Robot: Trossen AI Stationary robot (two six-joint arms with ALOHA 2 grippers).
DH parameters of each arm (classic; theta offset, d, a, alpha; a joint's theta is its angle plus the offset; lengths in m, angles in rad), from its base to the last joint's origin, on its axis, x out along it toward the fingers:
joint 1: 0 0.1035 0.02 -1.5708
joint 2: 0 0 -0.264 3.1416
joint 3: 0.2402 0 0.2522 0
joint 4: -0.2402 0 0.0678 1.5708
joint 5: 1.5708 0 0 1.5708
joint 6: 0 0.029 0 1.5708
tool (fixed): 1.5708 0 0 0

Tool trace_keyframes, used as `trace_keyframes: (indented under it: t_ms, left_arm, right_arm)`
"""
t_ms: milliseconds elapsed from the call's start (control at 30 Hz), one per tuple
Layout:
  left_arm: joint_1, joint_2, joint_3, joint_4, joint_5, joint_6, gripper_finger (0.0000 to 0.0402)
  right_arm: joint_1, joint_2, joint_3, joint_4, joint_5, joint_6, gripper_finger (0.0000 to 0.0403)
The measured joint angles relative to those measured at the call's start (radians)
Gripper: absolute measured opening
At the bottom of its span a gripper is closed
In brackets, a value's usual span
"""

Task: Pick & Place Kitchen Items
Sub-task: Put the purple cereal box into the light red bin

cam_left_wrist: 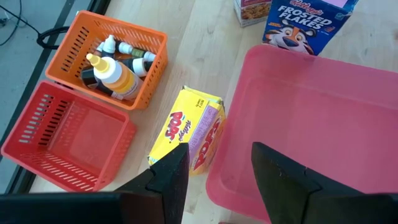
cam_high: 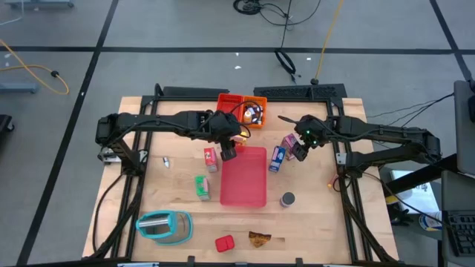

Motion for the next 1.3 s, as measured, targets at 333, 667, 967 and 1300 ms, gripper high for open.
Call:
trace_keyframes:
  t_ms: [333,667,967,1300]
  left_arm:
    - [0.000,0.000,0.000,0.000,0.000,0.001,0.0177]
    - [0.000,0.000,0.000,0.000,0.000,0.002,0.0177]
    - [0.000,0.000,0.000,0.000,0.000,0.000,0.0177]
    - [0.000,0.000,0.000,0.001,0.000,0.000,0.0177]
  right_arm:
    - [0.000,0.000,-0.088,0.104,0.042,0.033,0.0283]
    - [0.000,-0.001,-0.185,0.244,0.042,0.037,0.0276]
    - [-0.001,0.001,-0.196,0.226,0.067,0.050,0.0129]
    - [-0.025,-0.018,-0.179,0.276,0.095,-0.001,0.0019]
